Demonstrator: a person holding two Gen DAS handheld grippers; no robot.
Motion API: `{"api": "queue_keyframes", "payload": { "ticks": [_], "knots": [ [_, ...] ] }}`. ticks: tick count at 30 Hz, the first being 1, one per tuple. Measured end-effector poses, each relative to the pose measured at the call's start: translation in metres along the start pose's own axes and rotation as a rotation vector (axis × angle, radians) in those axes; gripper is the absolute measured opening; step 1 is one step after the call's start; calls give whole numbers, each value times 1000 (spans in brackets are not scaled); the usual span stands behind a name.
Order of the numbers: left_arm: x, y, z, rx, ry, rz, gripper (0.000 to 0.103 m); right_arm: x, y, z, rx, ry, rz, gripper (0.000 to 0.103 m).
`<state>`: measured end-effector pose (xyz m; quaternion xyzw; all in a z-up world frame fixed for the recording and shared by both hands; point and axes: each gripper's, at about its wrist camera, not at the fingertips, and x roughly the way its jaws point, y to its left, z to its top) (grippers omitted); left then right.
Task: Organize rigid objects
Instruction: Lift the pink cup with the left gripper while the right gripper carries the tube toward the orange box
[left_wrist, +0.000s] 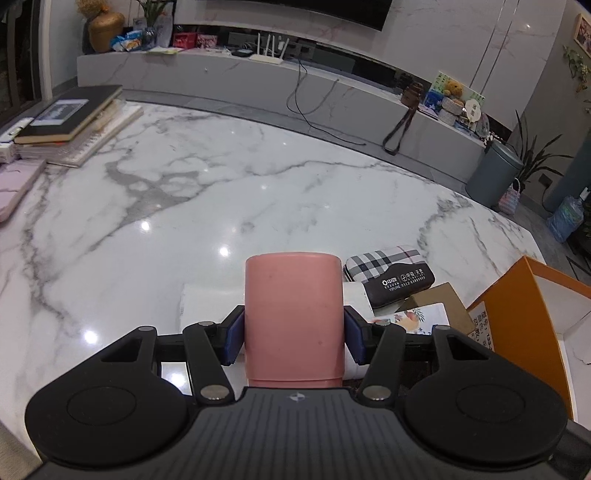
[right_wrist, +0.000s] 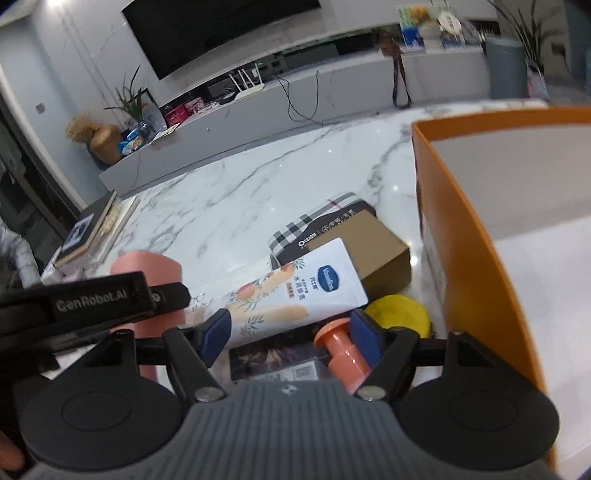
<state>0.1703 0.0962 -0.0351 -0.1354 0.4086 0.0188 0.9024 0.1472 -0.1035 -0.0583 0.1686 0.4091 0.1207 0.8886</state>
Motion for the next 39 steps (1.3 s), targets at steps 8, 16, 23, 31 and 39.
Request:
{"api": "queue_keyframes", "payload": {
  "ticks": [8,16,23,31,39],
  "knots": [
    [4,21,2,-137,18,-48,62,20,-13,7,68,14,63,80],
    [9,21,1,-133,34,-36,62,21,-16,6,92,-21,88,55],
    [8,14,-3,-72,26,12,62,-6,-1,7,-40,-167,143,19],
    [-6,1,-8,-9,5,-6,62,-34,-1,12,-96,-239,192,9],
    [-50,-33,-11,78,-68,-70,62,-94,-13,22,-107,-326,207,9]
  ]
}}
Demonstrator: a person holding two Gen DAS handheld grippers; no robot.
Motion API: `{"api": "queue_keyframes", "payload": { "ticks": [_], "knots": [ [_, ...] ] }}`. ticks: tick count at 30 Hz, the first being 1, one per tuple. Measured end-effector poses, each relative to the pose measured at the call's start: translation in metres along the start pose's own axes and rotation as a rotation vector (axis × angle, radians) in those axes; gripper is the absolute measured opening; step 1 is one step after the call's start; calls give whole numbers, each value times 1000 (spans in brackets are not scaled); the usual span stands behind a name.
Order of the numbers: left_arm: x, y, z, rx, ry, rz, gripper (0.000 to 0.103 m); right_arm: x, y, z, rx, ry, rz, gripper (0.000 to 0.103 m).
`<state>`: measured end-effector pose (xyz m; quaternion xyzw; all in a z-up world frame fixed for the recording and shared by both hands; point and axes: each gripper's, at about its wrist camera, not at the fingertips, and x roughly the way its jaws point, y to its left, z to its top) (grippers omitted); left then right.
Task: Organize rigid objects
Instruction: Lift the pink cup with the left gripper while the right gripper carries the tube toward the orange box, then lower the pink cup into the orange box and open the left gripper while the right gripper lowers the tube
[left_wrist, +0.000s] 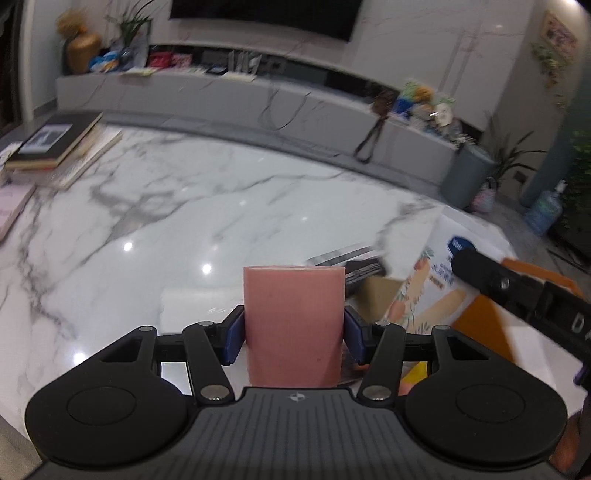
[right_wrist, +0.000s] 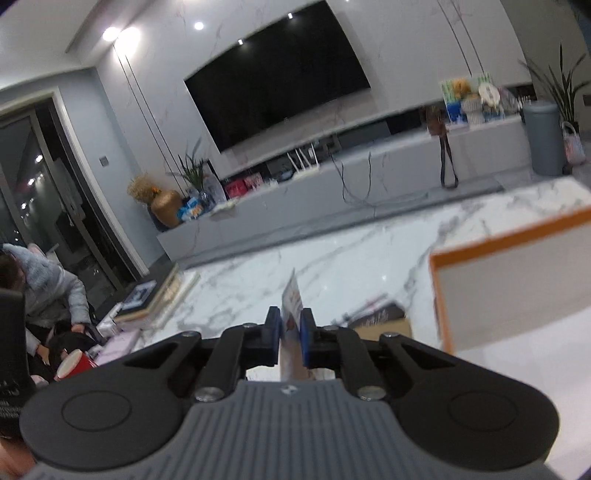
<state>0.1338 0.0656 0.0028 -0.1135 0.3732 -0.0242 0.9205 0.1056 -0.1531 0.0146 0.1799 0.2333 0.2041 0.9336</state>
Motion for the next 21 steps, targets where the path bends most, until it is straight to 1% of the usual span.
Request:
{"api": "queue_keyframes", "payload": {
  "ticks": [2,5,8,12,15,17,19,21],
  "knots": [
    [-14,-16,5,22,-10,-39,62,-19,-2,13,10,-39,12,9],
    [-23,-41,14,26,29,-98,62,-46,-10,31,2,-86,-10,9],
    [-23,-69,26,39,69,-171,62,-70,-28,44,7,-121,-66,9],
    [-12,-116,42,84,116,-230,62,-92,-69,60,64,-125,-148,9],
    [13,-149,47,122,178,-240,62,-98,-104,66,140,-115,-185,9],
    [35,-164,47,136,240,-239,62,-96,-128,64,205,-106,-200,9],
    [55,-178,45,153,301,-231,62,-88,-144,59,275,-85,-204,9],
    [66,-188,41,194,317,-205,62,-77,-159,53,335,-53,-203,9]
  ]
}}
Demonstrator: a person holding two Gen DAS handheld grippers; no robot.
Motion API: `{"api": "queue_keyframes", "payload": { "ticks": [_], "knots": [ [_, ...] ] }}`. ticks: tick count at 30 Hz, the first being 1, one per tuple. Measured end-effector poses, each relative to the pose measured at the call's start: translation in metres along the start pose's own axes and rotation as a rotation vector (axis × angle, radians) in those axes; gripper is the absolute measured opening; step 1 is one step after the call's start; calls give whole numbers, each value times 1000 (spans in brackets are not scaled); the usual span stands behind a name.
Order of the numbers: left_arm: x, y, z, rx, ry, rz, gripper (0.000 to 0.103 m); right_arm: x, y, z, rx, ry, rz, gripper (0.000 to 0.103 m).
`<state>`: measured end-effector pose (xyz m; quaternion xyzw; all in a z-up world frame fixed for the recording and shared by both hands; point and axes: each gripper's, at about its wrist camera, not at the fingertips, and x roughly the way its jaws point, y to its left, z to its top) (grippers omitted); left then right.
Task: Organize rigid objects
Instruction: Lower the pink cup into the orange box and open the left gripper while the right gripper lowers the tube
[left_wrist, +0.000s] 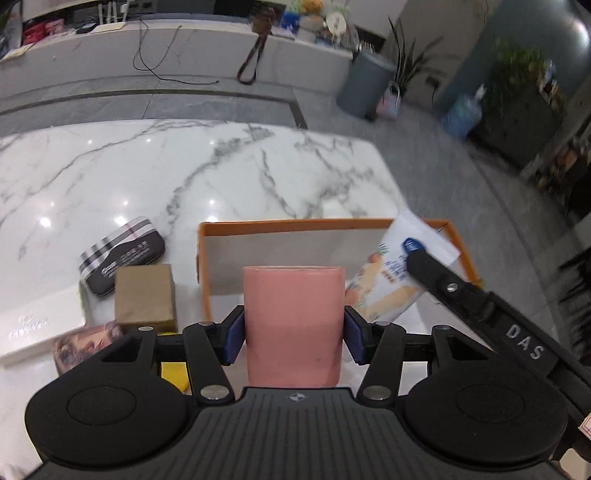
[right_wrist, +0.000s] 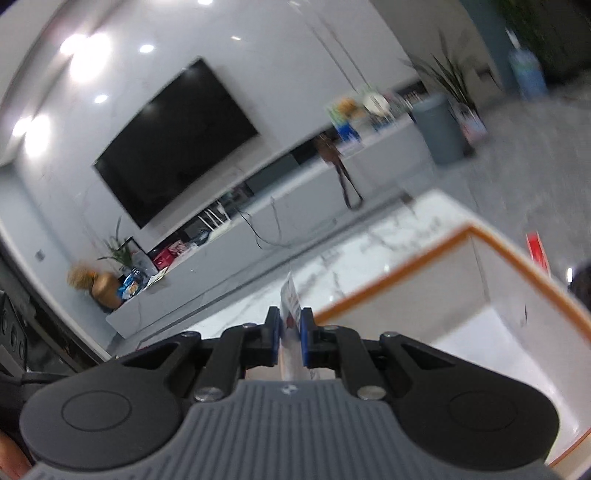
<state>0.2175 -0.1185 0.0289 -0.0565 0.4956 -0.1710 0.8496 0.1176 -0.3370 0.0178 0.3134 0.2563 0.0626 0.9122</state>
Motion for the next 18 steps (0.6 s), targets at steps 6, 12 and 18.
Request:
{"api": "queue_keyframes", "payload": {
  "ticks": [6,12,18],
  "knots": [
    [32,-26,0,212,68,143,62,25,-30,3,88,45,-39,10],
    [60,-41,-7,387,158,249,62,42,-40,1,78,89,19,10],
    [81,-56,-16,528,214,356,62,43,-37,-2,2,88,84,10]
  ]
}}
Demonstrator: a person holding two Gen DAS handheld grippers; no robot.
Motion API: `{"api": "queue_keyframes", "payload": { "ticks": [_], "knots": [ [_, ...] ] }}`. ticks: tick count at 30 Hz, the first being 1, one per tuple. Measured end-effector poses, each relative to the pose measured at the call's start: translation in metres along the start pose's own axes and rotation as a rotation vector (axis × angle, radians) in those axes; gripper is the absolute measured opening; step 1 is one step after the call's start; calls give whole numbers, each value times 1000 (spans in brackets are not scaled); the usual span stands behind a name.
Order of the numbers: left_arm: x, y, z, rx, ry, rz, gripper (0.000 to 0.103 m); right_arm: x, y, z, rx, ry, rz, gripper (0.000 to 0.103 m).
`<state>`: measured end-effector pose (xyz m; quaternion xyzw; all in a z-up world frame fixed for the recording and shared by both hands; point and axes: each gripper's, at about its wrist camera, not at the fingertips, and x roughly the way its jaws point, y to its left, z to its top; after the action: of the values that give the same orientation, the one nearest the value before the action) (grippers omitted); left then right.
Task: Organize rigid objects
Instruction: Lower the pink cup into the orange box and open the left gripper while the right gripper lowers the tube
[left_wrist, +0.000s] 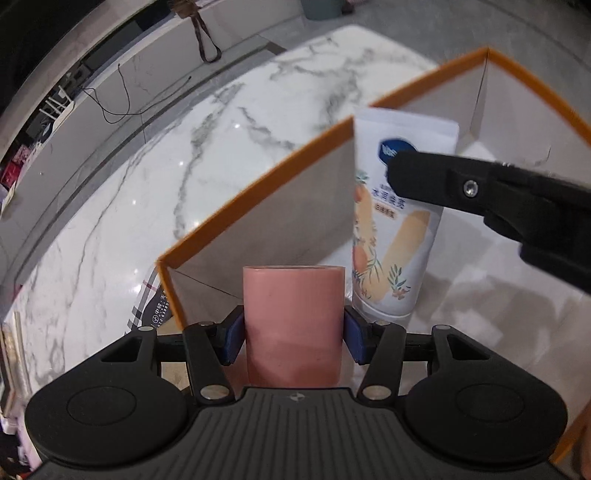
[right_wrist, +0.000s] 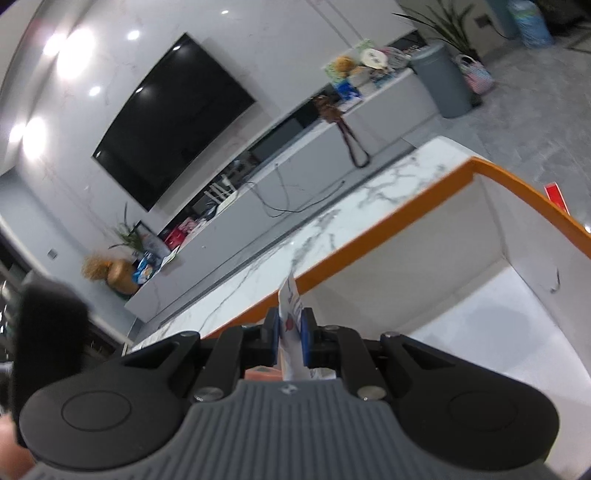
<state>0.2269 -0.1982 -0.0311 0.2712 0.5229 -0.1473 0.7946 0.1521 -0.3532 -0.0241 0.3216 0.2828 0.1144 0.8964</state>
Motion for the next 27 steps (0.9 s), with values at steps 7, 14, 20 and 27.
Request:
{"api": "queue_keyframes", "payload": {
  "ticks": [7,14,20,27],
  "knots": [
    [4,-3,-1,16,-8,5,68,1,2,-2,-28,10,-10,10],
    [-25,17,-10,-50,-114,-87,67,0,7,-1,-47,13,-36,10],
    [-58,55,-34,-267,-272,-175,63,1,14,0,-71,18,-114,10],
    [-45,89,-60,-516,-299,-273,55,8,27,9,-103,29,-244,10]
  ]
}}
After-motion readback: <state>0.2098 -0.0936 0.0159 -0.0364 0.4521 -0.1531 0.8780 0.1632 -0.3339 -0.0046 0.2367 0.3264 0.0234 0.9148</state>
